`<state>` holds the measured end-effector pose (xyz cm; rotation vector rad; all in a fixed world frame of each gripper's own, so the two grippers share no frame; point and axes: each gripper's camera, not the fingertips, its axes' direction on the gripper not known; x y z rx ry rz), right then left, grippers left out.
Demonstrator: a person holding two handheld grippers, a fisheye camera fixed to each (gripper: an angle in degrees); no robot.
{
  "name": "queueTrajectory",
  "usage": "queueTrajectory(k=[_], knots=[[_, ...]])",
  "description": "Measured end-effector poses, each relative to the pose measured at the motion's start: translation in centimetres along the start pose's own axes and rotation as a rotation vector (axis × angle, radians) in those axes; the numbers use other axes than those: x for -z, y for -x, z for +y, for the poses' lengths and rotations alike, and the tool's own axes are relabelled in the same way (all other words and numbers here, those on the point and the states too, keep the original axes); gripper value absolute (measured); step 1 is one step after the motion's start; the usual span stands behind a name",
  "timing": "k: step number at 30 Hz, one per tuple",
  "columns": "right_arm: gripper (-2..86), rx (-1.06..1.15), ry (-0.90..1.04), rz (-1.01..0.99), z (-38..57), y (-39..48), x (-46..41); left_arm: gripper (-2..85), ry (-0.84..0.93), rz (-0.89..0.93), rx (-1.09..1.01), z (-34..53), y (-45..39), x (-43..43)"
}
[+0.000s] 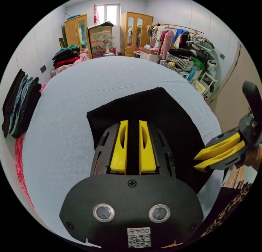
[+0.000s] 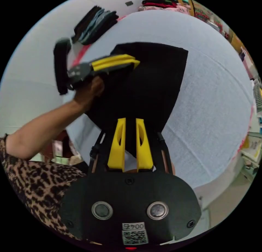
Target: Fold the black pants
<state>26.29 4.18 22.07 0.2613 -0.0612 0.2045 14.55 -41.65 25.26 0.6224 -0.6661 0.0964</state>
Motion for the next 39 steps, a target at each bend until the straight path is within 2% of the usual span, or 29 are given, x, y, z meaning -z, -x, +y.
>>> queueTrajectory(k=[3, 5, 6, 8, 10, 13, 16, 18, 21, 26, 29, 33, 39], knots=[[15.7, -0.138, -0.204, -0.195, -0.3, -6.4, 3.0, 5.3, 0.0, 0.013, 0.007, -0.3, -0.3, -0.6], [22.2, -0.219, -0.267, -0.34, -1.0, -10.6, 3.4, 5.2, -0.001, 0.027, 0.013, -0.4, -0.4, -0.9], [23.1, -0.244, -0.281, -0.454, -1.7, -13.1, 3.1, 5.2, -0.001, 0.034, 0.016, -0.5, -0.4, -1.0], [23.8, -0.269, -0.285, -0.546, -2.7, -16.3, 2.1, 5.0, -0.002, 0.043, 0.02, -0.6, -0.5, -1.3], [23.3, -0.299, -0.268, -0.553, -3.6, -18.5, 1.0, 4.9, -0.002, 0.044, 0.021, -0.7, -0.6, -1.6], [18.0, -0.334, -0.249, -0.568, -4.7, -21.4, -1.0, 4.6, -0.003, 0.046, 0.023, -0.9, -0.6, -2.0], [6.7, -0.312, -0.221, -0.571, -6.1, -22.9, -2.9, 3.8, -0.003, 0.056, 0.029, -1.0, -0.4, -2.3], [4.4, -0.281, -0.194, -0.425, -6.9, -23.8, -3.0, 3.2, -0.003, 0.07, 0.04, -1.0, -0.1, -2.5], [2.6, -0.273, -0.219, -0.318, -6.4, -25.6, -1.9, 2.1, -0.003, 0.126, 0.081, -1.0, 1.2, -2.9], [12.1, -0.183, -0.048, -0.434, -0.7, -25.9, -2.4, 1.4, -0.003, 0.181, 0.113, -0.9, 2.5, -3.3], [14.3, -0.19, 0.031, -0.46, 5.0, -24.5, -4.8, 1.1, -0.003, 0.191, 0.12, -0.8, 3.0, -3.5], [13.7, -0.133, 0.004, -0.396, 10.5, -21.9, -7.2, 0.9, -0.002, 0.2, 0.125, -0.7, 3.7, -3.6], [11.8, -0.012, -0.11, -0.278, 12.5, -19.8, -9.1, 0.9, -0.003, 0.259, 0.158, -0.2, 5.5, -3.7]])
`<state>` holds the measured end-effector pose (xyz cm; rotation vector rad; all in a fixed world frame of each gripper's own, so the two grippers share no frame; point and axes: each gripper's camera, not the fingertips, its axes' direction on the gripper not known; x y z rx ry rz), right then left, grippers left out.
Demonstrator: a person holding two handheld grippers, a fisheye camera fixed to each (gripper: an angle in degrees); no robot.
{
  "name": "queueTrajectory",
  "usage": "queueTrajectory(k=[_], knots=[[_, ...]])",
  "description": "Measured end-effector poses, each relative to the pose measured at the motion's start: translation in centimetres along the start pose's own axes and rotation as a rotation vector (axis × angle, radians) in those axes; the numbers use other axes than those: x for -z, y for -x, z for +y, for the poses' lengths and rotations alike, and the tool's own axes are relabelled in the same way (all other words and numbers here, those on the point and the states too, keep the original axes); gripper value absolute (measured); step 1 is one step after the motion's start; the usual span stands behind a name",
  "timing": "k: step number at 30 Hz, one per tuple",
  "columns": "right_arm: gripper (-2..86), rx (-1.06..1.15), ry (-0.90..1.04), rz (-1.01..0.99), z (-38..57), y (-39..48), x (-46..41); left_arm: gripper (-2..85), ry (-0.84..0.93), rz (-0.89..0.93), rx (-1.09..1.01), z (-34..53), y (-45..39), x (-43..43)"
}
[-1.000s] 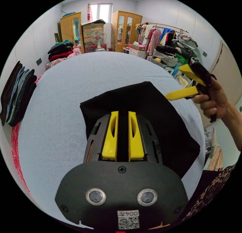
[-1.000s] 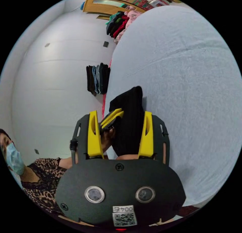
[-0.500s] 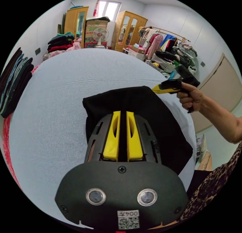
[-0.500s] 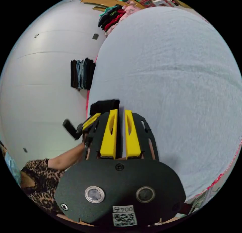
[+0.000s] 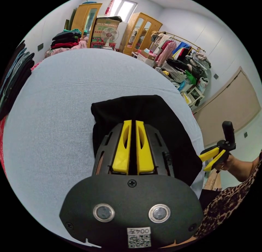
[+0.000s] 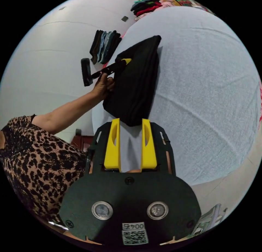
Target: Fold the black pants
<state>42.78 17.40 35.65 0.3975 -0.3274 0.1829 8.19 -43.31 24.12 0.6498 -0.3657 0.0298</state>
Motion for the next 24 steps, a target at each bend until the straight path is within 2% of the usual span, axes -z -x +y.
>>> queueTrajectory(k=[7, 11, 15, 21, 24], knots=[[7.4, 0.038, 0.024, 0.1, -0.2, 0.4, -2.4, 1.0, 0.002, -0.017, -0.007, 0.5, 1.0, 0.6], [4.7, 0.122, 0.151, 0.306, 0.6, 0.6, -5.0, 1.1, 0.003, 0.005, 0.007, 0.9, 2.0, 1.1], [4.6, 0.043, 0.091, 0.156, 1.7, -2.3, -5.1, 1.0, 0.006, 0.027, 0.021, 1.4, 3.2, 1.6], [5.1, 0.04, 0.179, 0.274, 2.0, -1.9, -5.8, 1.2, 0.029, 0.037, 0.052, 1.6, 4.6, 3.8], [6.5, -0.003, 0.114, 0.274, 2.6, -2.4, -4.4, 1.8, -0.056, -0.003, 0.079, 1.6, 5.1, 6.5]])
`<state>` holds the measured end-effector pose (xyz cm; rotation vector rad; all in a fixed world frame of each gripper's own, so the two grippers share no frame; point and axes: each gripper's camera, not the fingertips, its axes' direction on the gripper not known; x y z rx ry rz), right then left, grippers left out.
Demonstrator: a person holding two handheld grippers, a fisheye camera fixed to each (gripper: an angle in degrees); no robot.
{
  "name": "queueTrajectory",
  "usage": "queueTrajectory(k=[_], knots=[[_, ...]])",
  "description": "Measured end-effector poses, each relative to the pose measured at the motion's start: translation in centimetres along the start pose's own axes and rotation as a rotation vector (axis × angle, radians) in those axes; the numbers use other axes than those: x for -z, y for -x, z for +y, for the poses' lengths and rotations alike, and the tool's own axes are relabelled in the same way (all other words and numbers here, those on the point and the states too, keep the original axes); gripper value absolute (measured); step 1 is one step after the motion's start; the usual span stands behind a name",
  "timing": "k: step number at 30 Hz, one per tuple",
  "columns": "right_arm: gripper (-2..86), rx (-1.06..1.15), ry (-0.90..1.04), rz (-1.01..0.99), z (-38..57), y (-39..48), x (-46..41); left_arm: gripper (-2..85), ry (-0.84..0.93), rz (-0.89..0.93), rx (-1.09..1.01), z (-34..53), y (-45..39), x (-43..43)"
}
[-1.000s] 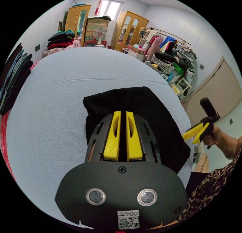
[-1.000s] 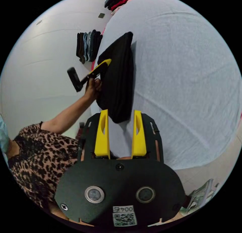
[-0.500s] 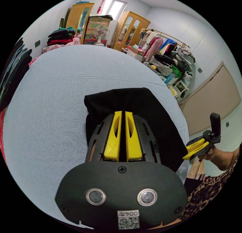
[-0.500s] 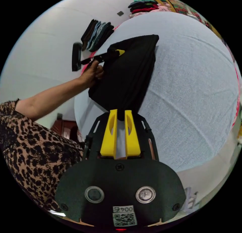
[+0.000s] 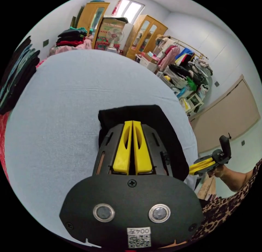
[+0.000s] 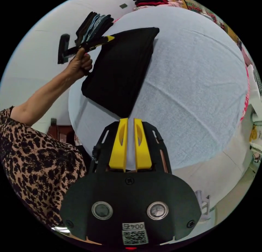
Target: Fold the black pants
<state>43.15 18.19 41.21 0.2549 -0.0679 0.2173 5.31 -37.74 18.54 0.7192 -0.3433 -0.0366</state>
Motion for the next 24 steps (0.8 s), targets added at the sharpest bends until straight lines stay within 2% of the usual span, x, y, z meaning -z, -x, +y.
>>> queueTrajectory(k=[3, 7, 12, 18, 22, 24], knots=[[11.2, -0.076, -0.13, -0.074, 0.2, -1.2, 1.5, 4.8, -0.075, -0.023, 0.124, 0.1, 2.5, 2.1], [12.0, -0.115, -0.158, -0.144, -0.8, -2.1, 0.4, 6.8, -0.023, 0.002, 0.267, 0.7, 6.5, 1.8], [7.3, -0.091, -0.061, -0.089, -1.7, -1.7, -3.3, 2.4, 0.033, -0.1, 0.253, 1.1, 8.2, 1.7], [6.1, -0.088, -0.026, -0.104, -2.3, -2.8, -5.3, 0.6, 0.096, -0.149, 0.191, 1.5, 10.7, 1.0], [8.8, -0.131, -0.016, -0.093, -1.5, -3.5, -4.7, 1.2, 0.151, -0.062, 0.271, 1.6, 14.1, 2.8], [11.5, -0.175, -0.053, -0.187, -0.2, -4.5, -4.0, 2.0, 0.101, 0.019, 0.306, 2.6, 15.7, 5.2]])
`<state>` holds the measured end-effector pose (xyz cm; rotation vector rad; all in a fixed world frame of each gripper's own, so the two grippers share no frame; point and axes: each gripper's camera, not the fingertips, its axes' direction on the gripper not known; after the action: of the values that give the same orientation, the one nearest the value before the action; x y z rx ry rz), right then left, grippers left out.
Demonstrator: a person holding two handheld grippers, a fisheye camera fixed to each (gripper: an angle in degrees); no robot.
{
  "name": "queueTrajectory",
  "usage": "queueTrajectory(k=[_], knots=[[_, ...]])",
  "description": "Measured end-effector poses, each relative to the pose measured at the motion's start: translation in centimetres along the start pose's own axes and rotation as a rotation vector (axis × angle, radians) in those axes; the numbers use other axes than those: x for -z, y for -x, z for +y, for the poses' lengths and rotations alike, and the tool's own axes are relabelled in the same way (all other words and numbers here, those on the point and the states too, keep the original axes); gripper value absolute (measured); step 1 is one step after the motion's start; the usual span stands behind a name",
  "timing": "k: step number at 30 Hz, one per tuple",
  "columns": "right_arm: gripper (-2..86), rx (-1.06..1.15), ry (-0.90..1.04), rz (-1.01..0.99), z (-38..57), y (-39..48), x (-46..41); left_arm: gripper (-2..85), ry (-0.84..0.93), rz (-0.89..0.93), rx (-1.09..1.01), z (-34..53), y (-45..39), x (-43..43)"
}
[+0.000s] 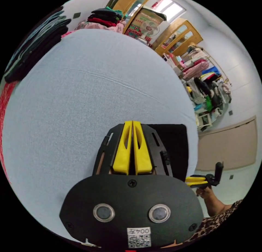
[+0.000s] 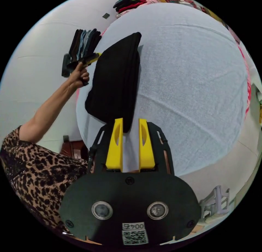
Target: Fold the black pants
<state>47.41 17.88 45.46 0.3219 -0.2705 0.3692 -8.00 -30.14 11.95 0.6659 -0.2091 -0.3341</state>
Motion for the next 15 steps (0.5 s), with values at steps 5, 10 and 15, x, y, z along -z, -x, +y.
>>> queueTrajectory(k=[5, 10, 15], knots=[[16.8, -0.129, -0.019, -0.247, 1.2, -3.2, -1.2, 7.1, -0.075, 0.248, 0.044, 6.2, 4.7, 6.7], [16.0, -0.159, -0.029, -0.303, 0.8, -3.9, -3.8, 11.7, -0.005, 0.557, 0.259, 18.8, 9.1, 9.1], [11.3, -0.223, -0.017, -0.325, 0.1, -4.0, -7.1, 14.7, -0.007, 0.746, 0.513, 27.2, 10.7, 6.5]])
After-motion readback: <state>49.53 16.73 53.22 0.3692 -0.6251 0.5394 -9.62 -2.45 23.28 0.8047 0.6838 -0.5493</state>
